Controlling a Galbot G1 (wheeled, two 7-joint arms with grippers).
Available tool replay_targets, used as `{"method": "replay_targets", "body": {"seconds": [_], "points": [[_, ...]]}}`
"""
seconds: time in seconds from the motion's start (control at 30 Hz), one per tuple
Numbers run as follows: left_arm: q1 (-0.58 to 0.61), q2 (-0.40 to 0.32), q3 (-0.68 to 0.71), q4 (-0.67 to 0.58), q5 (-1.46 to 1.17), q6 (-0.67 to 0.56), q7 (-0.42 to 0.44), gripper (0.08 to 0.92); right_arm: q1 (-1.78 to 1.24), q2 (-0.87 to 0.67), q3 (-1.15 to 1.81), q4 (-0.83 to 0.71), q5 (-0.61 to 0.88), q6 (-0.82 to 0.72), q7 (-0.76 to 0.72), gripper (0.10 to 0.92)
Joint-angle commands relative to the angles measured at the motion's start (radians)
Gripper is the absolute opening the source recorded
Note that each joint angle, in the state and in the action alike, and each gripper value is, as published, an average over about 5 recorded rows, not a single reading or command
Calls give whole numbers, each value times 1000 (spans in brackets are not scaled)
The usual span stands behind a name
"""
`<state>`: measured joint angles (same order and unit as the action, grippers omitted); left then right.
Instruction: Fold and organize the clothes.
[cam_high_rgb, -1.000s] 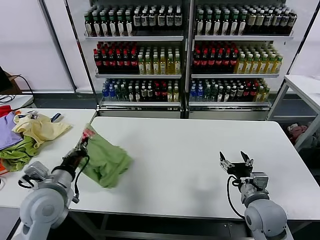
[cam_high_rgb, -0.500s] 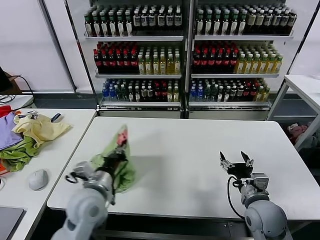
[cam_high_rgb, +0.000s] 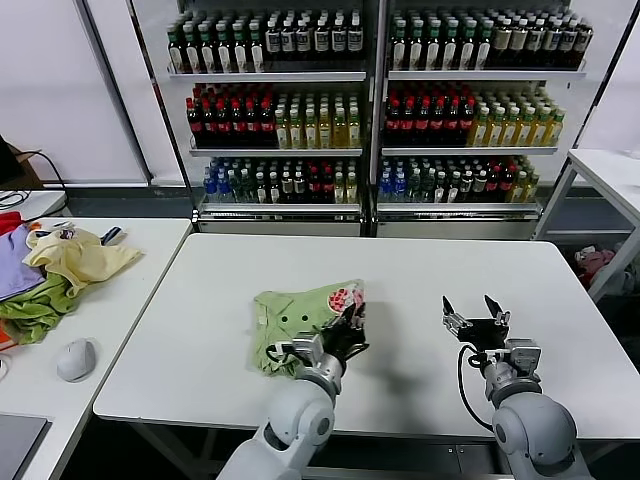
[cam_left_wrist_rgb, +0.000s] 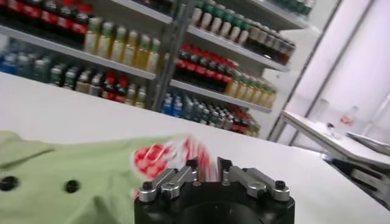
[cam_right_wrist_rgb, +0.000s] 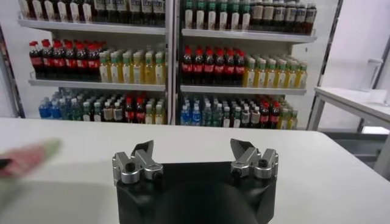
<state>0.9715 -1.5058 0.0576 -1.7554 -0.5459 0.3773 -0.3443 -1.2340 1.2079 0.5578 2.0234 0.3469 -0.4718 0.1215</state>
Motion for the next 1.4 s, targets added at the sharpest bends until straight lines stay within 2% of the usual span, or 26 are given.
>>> {"method": "replay_targets", "body": {"seconds": [0.03,0.13,0.4,0.57,0.8,0.97,1.17,1.4], "points": [[-25,-53,110,37,163,-114,78,344,39,-5,-34,-29,2,-1,5,823],[19,-2,77,-26,268,-159,92,440,57,0,-79,-43,4,-7,12,823],[215,148,-194,-221,323,-177,49,665,182,95,-305,-194,-20,-24,41,823],[351,197,-331,-279,336,-217,24,794,240,165,-393,-296,-69,-18,49,823],[464,193,-408,-347,329,-262,0,822,279,233,-433,-409,-90,-24,61,823],[479,187,-401,-350,330,-272,-4,823,282,251,-430,-459,-99,-37,70,823],[477,184,-384,-351,331,-275,-5,823,259,235,-432,-439,-90,-40,64,811],[477,182,-368,-348,333,-276,-5,823,287,176,-412,-450,-99,-10,36,638]]}}
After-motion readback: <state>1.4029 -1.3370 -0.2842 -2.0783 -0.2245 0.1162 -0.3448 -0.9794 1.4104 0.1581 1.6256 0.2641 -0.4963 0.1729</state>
